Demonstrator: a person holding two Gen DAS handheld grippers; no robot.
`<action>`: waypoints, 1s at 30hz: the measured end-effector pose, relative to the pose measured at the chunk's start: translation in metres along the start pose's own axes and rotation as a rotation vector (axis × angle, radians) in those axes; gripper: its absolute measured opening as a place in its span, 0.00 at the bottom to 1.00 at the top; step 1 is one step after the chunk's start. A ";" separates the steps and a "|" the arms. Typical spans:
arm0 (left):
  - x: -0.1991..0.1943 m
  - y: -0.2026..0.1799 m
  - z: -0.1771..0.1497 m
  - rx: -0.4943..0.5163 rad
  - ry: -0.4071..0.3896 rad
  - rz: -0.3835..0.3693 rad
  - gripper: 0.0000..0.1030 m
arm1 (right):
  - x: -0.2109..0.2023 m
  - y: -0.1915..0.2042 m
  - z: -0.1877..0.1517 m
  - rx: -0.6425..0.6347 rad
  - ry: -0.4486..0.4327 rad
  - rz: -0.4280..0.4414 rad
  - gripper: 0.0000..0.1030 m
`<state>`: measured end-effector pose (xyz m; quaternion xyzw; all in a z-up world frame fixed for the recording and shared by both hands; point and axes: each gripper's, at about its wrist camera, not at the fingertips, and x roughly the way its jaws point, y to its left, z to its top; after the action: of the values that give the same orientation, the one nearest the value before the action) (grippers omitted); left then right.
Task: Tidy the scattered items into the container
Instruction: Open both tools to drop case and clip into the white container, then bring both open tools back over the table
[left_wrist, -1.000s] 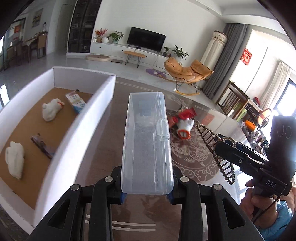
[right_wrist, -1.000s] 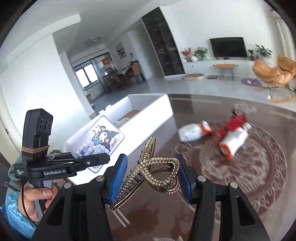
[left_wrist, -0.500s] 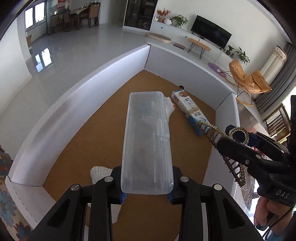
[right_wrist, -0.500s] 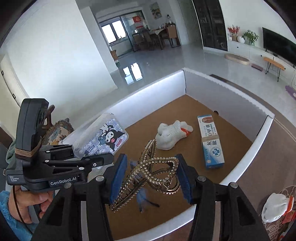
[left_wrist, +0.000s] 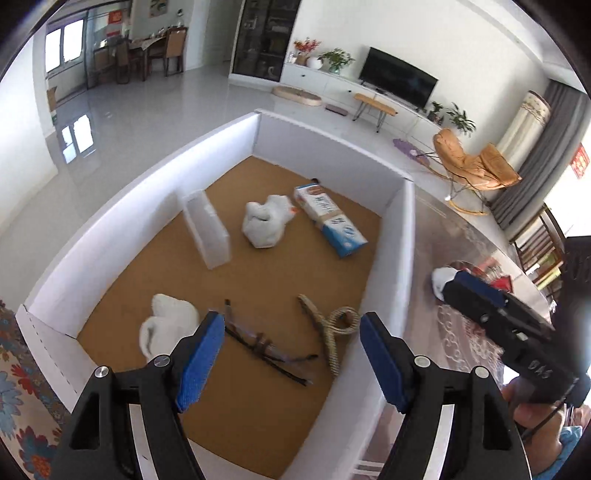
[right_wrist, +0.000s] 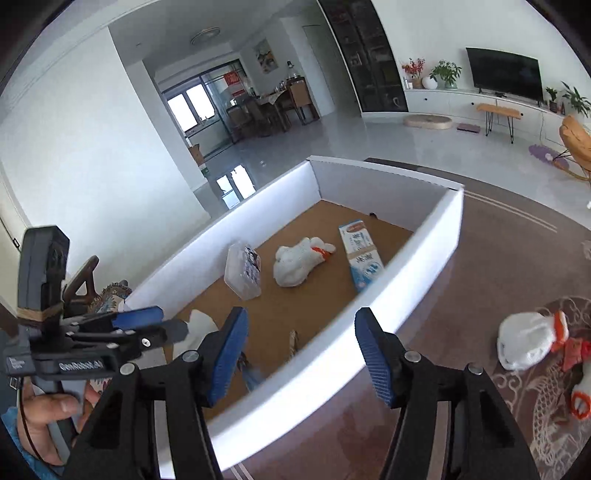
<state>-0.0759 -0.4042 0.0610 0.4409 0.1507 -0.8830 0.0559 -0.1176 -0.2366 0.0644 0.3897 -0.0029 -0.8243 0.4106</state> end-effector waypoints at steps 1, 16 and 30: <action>-0.008 -0.020 -0.008 0.031 -0.009 -0.025 0.73 | -0.016 -0.010 -0.016 -0.003 -0.007 -0.032 0.60; 0.102 -0.302 -0.179 0.361 0.111 -0.256 0.96 | -0.214 -0.206 -0.228 0.247 0.043 -0.616 0.60; 0.137 -0.277 -0.160 0.386 0.072 -0.157 0.96 | -0.197 -0.221 -0.242 0.282 0.016 -0.609 0.61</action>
<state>-0.1015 -0.0860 -0.0782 0.4617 0.0148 -0.8808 -0.1039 -0.0402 0.1199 -0.0499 0.4322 0.0031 -0.8975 0.0875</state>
